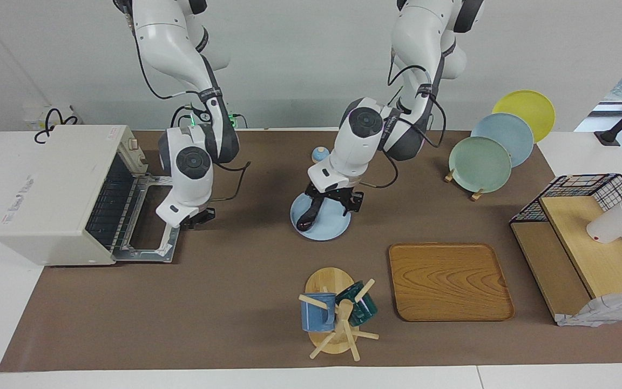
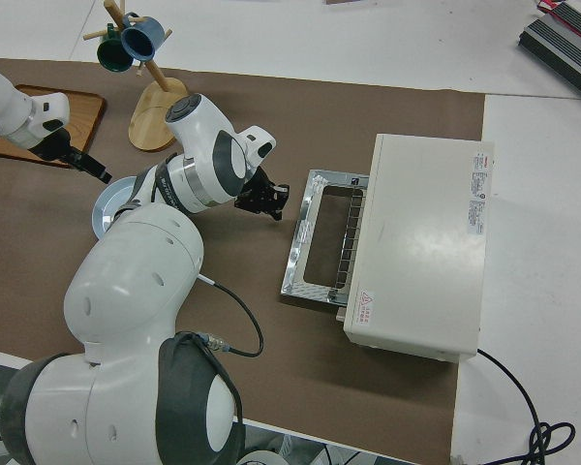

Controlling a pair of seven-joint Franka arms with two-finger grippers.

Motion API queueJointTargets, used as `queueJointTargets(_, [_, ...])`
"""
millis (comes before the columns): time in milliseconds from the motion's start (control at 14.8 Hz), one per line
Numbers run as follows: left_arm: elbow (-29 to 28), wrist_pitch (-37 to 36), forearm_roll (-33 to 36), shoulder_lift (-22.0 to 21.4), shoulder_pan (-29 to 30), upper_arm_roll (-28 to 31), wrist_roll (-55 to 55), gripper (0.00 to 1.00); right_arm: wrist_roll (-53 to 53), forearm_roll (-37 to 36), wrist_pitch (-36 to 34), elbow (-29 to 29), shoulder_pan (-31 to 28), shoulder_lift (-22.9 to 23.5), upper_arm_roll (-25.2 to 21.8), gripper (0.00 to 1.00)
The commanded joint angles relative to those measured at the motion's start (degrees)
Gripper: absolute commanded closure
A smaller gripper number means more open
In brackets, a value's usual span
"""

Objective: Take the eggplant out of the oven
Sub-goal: 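Grasp the eggplant with the left gripper while the right gripper returns to the oven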

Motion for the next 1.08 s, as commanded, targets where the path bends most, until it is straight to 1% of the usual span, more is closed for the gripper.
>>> queueJointTargets(0, [0.0,1.8,-0.5,1.0,-0.9,1.1,-0.1,0.0,-1.4,-1.4,2.1,-2.5,-1.9,-1.5,0.9,1.0])
queueJointTargets(67, [-0.3,1.9,-0.3,1.4,-2.7,1.4,-0.3,0.0,-1.5,-1.5,2.3,-2.5,-2.4,-1.5,0.9,1.0])
queueJointTargets(135, [-0.5,2.2,0.2,1.7,-2.7,1.4,-0.3,0.0,-1.5,-1.5,2.5,-2.6,-2.6,-1.5,0.9,1.0])
queueJointTargets(270, [-1.7,5.2,0.5,2.7,-2.7,1.4,-0.3,0.0,-2.1,-2.4,2.4,-2.7,-2.4,-1.5,0.9,1.0])
queueJointTargets(472, [-2.6,5.6,0.6,2.7,-3.6,1.4,-1.2,0.0,-5.1,-9.0,0.9,-1.7,-3.3,-1.5,0.9,1.0])
queueJointTargets(674, [-3.4,8.4,0.7,3.6,-4.2,1.4,-1.4,0.0,-11.9,-8.8,-1.7,2.2,-6.5,-1.9,1.0,1.0])
queueJointTargets(742, [-3.8,8.5,0.7,3.6,-5.0,1.4,-1.4,0.0,-13.5,-8.7,-2.6,3.1,-7.2,-2.7,1.0,1.0])
queueJointTargets(1011, [-6.2,12.3,0.7,3.4,-5.0,1.4,-2.5,0.0,-17.2,-8.3,-6.6,5.3,-8.5,-5.0,1.0,1.0])
